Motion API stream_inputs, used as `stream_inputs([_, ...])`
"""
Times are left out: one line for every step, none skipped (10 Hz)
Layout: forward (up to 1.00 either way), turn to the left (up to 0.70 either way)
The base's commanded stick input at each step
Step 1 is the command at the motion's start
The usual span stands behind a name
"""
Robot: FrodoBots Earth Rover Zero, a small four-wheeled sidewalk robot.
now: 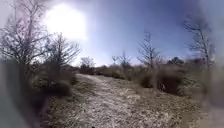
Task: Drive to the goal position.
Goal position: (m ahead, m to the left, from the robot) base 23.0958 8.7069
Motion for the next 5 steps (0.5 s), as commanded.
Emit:
stream_inputs([0.70, 0.00])
stream_inputs([0.70, 0.00])
stream_inputs([0.70, 0.00])
stream_inputs([0.70, 0.00])
stream_inputs([0.70, 0.00])
